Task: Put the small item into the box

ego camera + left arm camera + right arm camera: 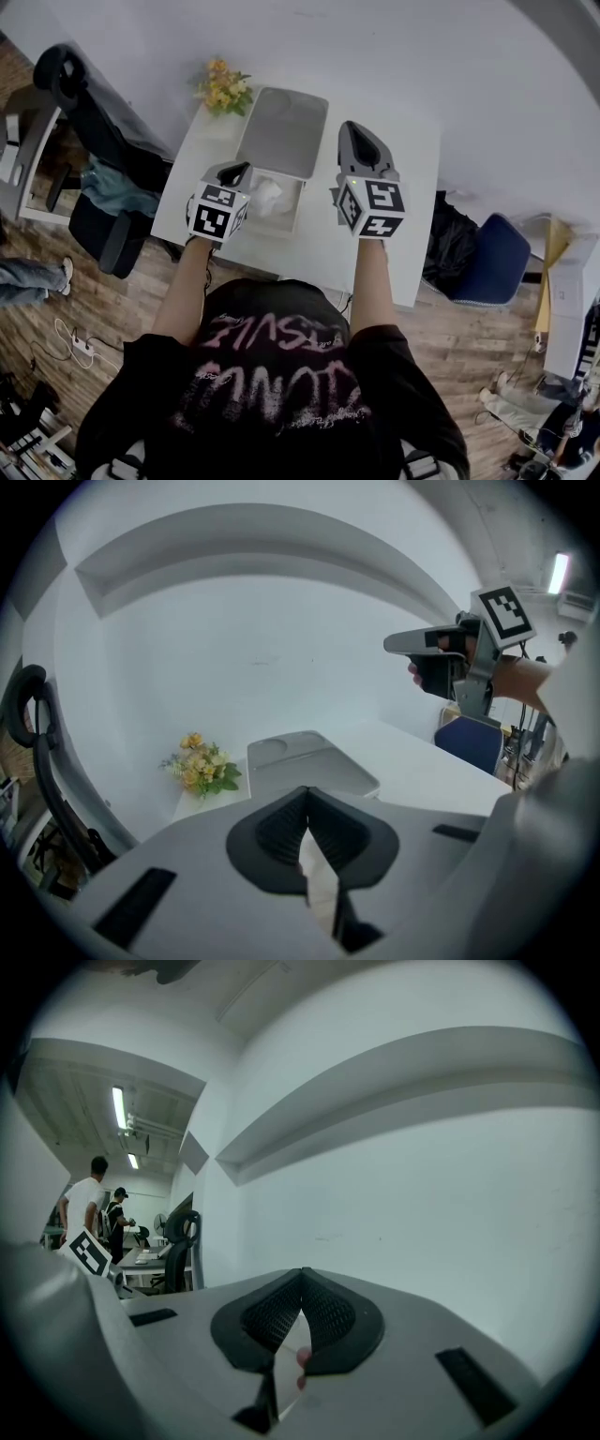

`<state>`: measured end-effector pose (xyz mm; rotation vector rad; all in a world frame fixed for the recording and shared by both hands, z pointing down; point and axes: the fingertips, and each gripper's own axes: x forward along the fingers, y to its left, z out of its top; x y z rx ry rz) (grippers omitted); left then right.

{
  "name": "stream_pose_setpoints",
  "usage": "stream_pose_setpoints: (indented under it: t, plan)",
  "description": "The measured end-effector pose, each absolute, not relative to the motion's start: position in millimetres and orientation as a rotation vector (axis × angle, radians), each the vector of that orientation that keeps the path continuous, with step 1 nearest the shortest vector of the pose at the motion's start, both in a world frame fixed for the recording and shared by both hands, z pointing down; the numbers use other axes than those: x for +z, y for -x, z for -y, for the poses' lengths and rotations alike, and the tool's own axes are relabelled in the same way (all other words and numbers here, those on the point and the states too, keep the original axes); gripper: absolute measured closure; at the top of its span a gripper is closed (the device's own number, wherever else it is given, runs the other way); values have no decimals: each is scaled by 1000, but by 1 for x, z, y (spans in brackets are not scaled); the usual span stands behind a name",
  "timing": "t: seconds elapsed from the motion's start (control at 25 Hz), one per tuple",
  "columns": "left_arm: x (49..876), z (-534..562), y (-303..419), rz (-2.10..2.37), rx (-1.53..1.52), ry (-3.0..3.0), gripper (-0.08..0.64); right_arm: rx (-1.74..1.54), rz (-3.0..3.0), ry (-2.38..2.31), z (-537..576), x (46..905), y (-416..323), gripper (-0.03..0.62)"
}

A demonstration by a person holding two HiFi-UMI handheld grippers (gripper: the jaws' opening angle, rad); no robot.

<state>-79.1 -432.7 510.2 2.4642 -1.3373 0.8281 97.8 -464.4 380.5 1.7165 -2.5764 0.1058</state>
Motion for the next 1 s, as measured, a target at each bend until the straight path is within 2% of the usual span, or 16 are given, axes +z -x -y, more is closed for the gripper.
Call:
stream_pose_setpoints:
  t: [1.0]
  plan:
    - [345, 441, 98, 1665, 324, -2649, 557, 71, 2567, -1719, 445, 372, -97, 583]
